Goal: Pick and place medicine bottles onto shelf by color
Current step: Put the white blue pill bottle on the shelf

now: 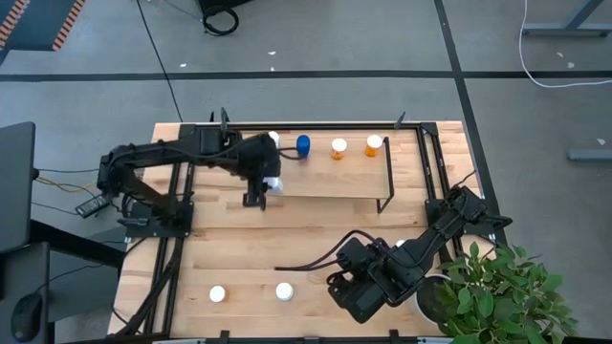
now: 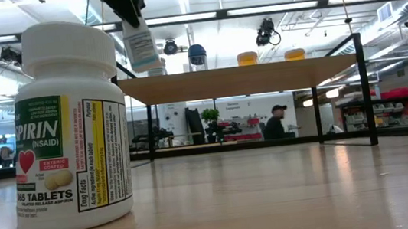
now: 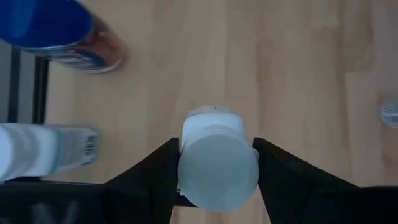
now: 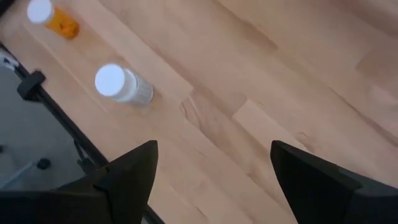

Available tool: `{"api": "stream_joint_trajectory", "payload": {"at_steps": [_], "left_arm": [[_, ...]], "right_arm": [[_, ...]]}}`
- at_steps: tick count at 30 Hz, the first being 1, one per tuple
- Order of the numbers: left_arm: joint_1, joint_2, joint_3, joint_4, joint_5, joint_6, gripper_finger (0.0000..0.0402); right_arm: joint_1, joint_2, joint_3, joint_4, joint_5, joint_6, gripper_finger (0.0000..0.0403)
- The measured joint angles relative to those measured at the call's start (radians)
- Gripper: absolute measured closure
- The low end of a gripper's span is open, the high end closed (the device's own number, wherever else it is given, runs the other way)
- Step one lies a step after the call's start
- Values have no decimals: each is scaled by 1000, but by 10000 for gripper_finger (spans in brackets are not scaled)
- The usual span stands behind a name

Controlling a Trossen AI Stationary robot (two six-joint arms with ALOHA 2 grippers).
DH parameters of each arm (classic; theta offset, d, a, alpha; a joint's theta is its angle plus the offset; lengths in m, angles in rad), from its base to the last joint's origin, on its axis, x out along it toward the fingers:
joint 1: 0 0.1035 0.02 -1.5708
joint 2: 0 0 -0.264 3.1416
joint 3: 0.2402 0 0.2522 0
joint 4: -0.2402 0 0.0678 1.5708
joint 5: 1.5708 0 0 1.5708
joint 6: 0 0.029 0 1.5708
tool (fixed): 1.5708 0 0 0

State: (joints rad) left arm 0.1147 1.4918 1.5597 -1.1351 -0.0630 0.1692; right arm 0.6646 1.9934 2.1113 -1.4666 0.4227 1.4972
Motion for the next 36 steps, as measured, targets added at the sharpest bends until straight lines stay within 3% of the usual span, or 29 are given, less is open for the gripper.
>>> {"api": "stream_joint_trajectory", "payload": {"at_steps": [8, 26, 36], "left_arm": [[54, 21, 0, -18, -1, 78, 200], [56, 73, 0, -33, -4, 79, 193], [56, 74, -1, -27, -16, 78, 170]], "right_arm": [[-23, 0, 0, 0, 26, 26, 84], [-34, 0, 0, 4, 43, 26, 84], [-34, 0, 0, 4, 42, 25, 84]]}}
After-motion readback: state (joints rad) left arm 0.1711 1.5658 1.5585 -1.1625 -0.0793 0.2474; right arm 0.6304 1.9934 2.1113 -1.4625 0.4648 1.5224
